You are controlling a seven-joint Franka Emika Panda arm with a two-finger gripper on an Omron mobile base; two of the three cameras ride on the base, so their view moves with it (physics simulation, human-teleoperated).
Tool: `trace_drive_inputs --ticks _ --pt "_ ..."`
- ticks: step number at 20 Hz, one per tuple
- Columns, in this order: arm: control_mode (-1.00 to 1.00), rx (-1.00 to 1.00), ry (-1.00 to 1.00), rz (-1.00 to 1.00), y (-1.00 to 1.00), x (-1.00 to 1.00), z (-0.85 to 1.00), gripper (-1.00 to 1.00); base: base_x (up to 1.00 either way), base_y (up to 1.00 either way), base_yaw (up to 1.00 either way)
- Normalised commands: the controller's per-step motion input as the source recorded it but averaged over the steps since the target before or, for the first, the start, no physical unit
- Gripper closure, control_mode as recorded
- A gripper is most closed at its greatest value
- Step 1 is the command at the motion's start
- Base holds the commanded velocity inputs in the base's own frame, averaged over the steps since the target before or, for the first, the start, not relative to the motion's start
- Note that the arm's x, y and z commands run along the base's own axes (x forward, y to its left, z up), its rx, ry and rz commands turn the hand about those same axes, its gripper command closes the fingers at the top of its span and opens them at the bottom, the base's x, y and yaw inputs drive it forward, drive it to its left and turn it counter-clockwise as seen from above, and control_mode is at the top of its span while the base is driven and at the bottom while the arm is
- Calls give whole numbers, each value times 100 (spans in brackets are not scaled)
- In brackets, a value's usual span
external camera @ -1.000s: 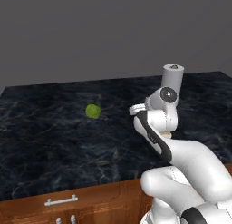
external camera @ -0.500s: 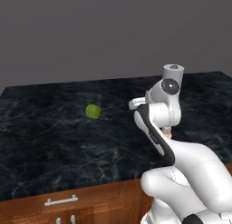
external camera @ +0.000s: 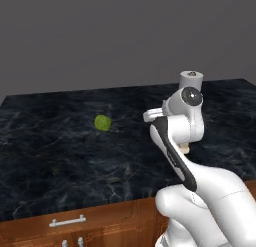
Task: Pick the candle and candle from the dining table and place them in the open cabinet. Close the cabinet after placing the objects.
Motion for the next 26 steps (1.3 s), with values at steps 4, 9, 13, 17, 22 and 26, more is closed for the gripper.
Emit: trace_drive_inputs --ticks 4,9,13,17,22,26 --pt "100 0 0 0 0 0 0 100 -34 44 13" --pt "100 0 0 0 0 0 0 100 -54 76 22" --pt "100 0 0 0 0 0 0 100 -42 89 29" --pt "100 0 0 0 0 0 0 100 -21 89 40" --pt "100 0 0 0 0 0 0 100 0 89 49" --pt "100 0 0 0 0 0 0 100 -2 83 52"
